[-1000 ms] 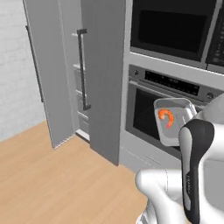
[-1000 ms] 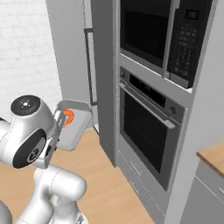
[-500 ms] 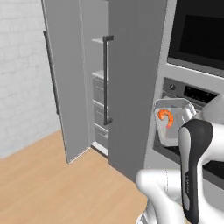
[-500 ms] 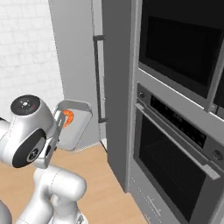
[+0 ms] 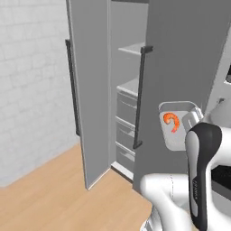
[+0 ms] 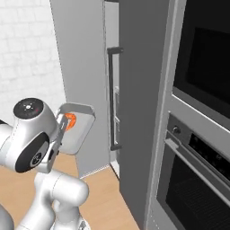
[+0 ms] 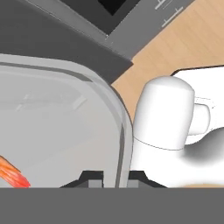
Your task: Take the meat container that has the shrimp and place it on the second highest rack of the freezer. Then take the vegetable container that has the tomato and lime and place it on the highest rack of the freezer.
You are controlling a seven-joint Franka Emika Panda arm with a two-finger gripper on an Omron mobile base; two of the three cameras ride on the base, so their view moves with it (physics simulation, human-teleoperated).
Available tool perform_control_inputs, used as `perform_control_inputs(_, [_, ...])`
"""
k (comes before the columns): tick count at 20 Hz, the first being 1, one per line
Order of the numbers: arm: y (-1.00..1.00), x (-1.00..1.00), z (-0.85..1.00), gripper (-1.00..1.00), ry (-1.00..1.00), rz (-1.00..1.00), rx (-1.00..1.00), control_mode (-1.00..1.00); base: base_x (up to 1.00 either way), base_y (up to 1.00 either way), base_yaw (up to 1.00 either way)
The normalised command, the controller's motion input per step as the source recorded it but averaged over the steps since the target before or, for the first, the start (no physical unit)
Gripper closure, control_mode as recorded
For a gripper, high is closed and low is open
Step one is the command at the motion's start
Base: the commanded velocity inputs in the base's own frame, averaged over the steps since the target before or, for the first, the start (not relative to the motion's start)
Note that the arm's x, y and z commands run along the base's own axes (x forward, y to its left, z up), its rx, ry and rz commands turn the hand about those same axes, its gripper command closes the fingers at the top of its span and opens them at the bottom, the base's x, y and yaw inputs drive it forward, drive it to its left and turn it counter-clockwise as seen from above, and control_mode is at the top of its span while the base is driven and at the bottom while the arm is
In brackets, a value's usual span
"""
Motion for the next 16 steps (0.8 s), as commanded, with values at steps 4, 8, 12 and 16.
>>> perform_control_inputs(4, [0.00,0.00,0.00,1.00,0.00,0.00,0.00,1.00,1.00,0.49,-0.25])
perform_control_inputs(8, [0.00,0.00,0.00,1.00,0.00,0.00,0.00,1.00,0.93,0.34,-0.32])
perform_control_inputs(12, [0.00,0.00,0.00,1.00,0.00,0.00,0.00,1.00,0.84,0.33,-0.38])
perform_control_inputs(16, [0.00,0.00,0.00,1.00,0.00,0.00,0.00,1.00,0.58,0.03,-0.42])
